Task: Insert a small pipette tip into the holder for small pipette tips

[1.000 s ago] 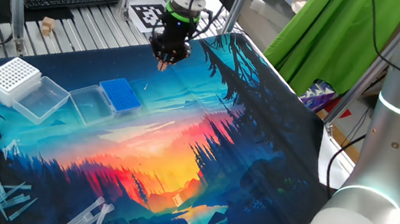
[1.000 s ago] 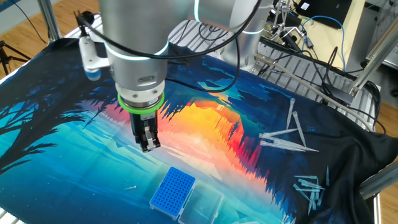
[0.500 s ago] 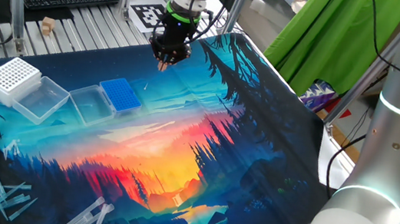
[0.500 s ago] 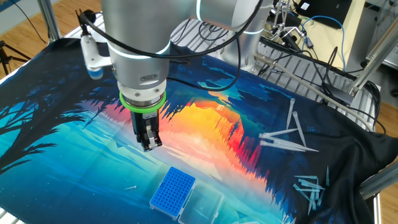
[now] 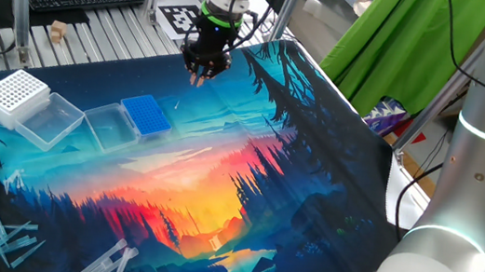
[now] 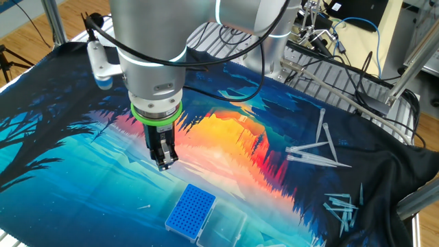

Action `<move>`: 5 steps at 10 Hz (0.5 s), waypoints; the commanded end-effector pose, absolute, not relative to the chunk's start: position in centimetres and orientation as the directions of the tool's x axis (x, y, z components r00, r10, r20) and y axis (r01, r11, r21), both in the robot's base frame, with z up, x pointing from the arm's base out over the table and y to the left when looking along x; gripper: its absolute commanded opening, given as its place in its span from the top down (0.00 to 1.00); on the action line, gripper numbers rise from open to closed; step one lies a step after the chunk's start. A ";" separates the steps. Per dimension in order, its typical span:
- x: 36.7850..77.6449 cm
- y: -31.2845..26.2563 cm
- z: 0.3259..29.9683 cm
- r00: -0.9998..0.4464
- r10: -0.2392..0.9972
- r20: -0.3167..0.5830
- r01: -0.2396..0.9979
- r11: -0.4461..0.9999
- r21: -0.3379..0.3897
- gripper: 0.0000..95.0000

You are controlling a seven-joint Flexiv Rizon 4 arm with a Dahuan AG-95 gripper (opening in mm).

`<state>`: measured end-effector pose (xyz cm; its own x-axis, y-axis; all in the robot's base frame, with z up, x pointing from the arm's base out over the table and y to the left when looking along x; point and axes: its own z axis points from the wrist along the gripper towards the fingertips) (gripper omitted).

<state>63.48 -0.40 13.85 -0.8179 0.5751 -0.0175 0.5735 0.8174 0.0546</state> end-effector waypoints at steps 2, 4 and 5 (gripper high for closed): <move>63.5 -0.4 13.8 -0.850 0.526 -0.033 0.525 0.850 0.039 0.80; 63.5 -0.4 13.8 -0.857 0.515 -0.029 0.513 0.857 0.049 0.80; 63.5 -0.4 13.8 -0.859 0.512 -0.029 0.510 0.859 0.049 0.60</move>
<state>63.41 -0.43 13.91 -0.8606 0.5083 -0.0296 0.5067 0.8607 0.0500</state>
